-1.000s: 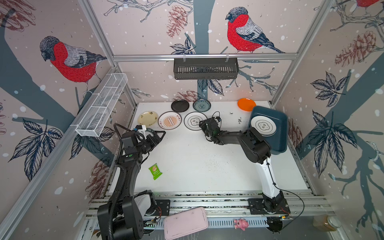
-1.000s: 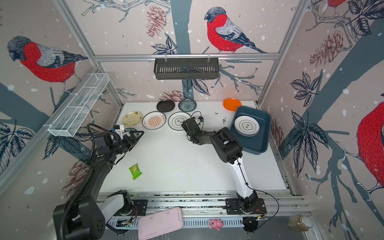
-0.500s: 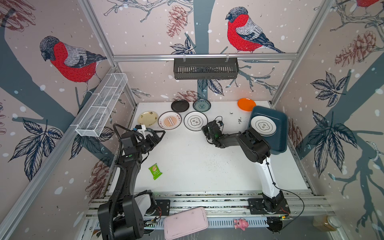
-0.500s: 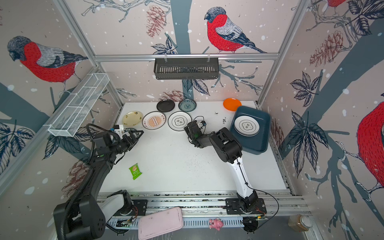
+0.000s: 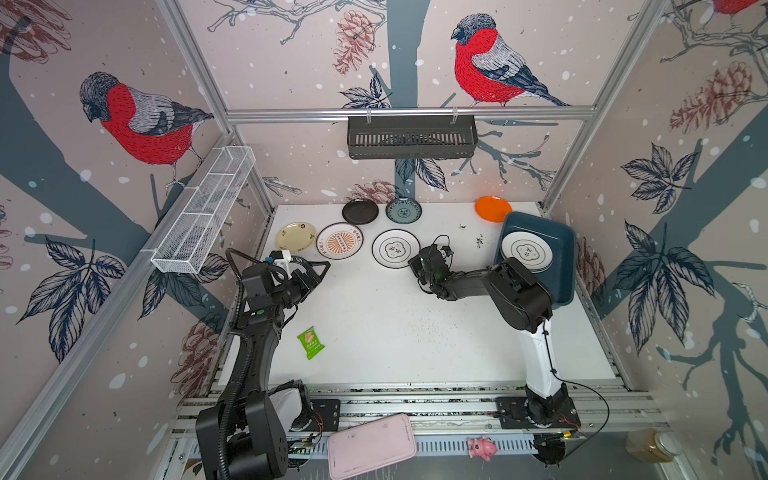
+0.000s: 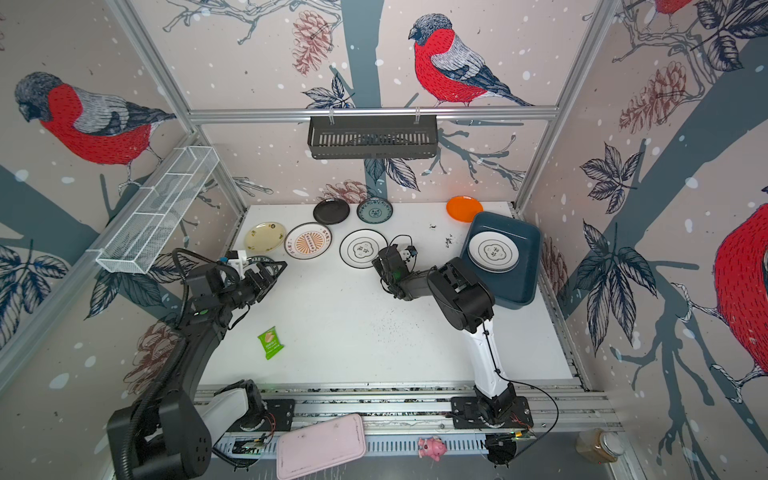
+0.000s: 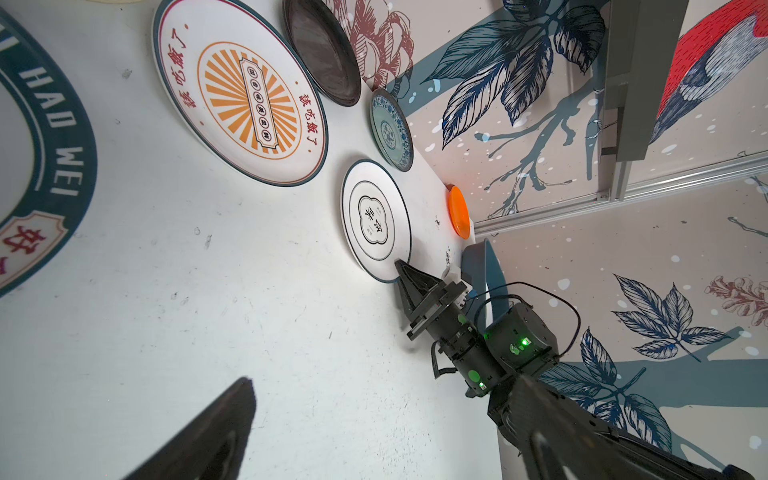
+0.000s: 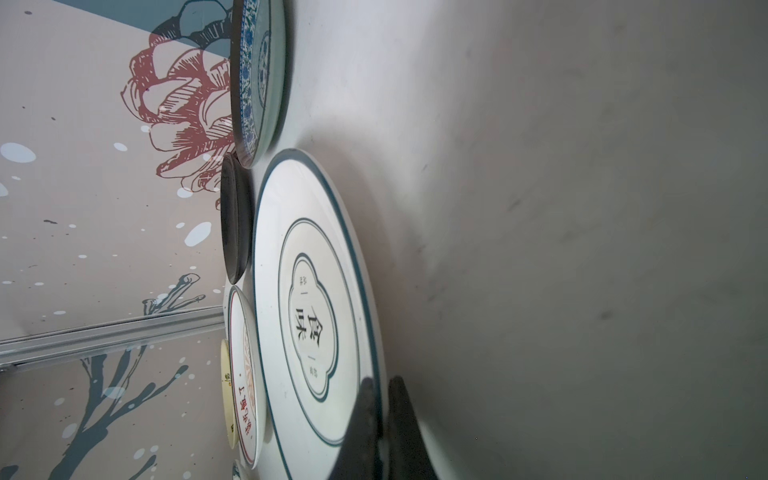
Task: Place the plates into the plastic bin on the countertop
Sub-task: 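Close the right gripper on the white plate's rim and lift it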
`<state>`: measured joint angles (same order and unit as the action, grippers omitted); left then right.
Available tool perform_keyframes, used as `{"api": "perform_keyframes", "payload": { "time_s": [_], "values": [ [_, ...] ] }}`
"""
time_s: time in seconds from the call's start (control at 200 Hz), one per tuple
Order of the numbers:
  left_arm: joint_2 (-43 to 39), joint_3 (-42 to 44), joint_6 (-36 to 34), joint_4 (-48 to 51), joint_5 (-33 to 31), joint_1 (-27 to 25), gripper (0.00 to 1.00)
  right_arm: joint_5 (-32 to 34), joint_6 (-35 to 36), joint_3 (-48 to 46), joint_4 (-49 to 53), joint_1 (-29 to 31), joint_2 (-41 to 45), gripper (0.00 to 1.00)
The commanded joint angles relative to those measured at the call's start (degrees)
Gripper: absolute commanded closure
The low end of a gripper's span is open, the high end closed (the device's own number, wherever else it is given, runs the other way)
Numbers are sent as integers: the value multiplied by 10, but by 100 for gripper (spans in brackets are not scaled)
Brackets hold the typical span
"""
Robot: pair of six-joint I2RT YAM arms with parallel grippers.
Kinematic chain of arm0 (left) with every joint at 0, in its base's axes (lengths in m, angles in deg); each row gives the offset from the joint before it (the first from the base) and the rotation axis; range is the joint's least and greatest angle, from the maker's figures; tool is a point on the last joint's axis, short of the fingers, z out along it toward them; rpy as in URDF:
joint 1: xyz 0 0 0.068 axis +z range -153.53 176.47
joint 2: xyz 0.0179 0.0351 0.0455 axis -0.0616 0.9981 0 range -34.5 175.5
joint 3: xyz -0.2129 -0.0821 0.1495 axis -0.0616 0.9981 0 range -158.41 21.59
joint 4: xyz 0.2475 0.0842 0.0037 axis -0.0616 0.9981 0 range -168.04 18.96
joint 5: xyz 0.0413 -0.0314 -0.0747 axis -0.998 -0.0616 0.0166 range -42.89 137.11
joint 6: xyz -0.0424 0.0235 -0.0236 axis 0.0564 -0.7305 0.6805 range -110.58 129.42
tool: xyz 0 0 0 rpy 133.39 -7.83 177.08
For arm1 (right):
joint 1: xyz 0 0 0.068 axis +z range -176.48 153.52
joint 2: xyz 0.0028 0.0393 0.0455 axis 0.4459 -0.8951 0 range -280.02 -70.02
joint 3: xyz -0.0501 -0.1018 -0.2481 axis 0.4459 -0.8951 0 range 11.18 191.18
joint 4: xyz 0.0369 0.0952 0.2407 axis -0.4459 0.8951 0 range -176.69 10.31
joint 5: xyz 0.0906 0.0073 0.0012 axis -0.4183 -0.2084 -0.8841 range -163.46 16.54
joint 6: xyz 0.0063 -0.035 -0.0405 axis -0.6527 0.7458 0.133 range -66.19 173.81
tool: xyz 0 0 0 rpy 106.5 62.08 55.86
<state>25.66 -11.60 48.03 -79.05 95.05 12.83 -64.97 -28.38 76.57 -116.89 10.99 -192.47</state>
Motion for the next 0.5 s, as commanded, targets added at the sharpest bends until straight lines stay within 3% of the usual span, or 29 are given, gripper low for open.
{"api": "perform_keyframes", "payload": {
  "time_s": [0.0, 0.34, 0.495],
  "values": [
    [-2, 2, 3, -37, 13, 1, 4, 32, 29, -11, 25, 6, 33, 98],
    [-9, 11, -3, -41, 13, -7, 4, 65, 69, -53, 44, 12, 149, 98],
    [-6, -5, -29, -17, 13, -53, 4, 81, 82, -91, 61, 9, 211, 98]
  ]
}}
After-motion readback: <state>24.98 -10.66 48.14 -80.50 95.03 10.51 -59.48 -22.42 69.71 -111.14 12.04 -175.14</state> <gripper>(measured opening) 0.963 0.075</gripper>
